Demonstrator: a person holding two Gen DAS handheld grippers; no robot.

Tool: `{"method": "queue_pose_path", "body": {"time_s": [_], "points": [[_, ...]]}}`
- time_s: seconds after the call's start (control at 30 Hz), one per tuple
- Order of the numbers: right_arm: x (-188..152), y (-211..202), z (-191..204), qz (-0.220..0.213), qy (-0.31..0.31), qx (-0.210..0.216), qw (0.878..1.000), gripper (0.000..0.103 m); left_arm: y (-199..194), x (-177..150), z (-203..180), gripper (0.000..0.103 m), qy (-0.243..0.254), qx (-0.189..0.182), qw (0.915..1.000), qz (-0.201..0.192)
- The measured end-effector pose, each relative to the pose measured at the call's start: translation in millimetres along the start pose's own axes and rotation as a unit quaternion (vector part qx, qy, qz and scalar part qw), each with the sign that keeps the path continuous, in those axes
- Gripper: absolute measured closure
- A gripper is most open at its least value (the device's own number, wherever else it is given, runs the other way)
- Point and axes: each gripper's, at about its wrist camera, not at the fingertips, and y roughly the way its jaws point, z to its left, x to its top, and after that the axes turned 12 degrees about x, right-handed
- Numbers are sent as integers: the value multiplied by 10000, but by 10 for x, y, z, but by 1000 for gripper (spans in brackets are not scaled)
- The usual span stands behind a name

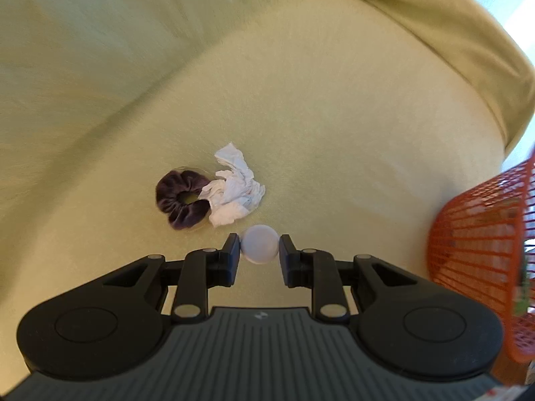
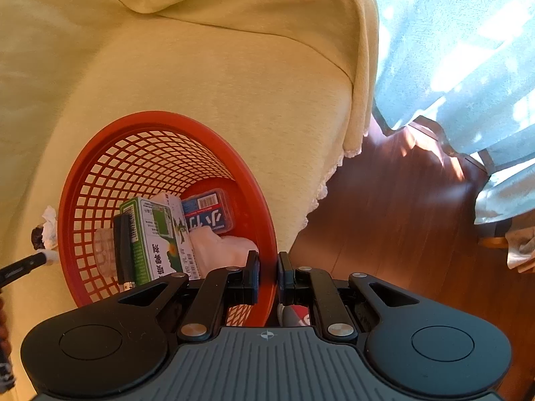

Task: Organize objects
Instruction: 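Grasp the small white bottle with the left gripper and lift, then carry the white bottle into the wastebasket and open the left gripper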

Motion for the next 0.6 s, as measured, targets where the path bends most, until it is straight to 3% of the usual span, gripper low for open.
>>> {"method": "queue_pose_path", "body": {"time_s": [0.27,0.6], "points": [[-12,-14,8,3,-206,139,9997,96,-859,-106,-168,83,-176,-354,9989,-232],[-57,-17,-11,49,-493,316,9983,96,-1560,-138,-828,83,151,-833,9953,-470]]}}
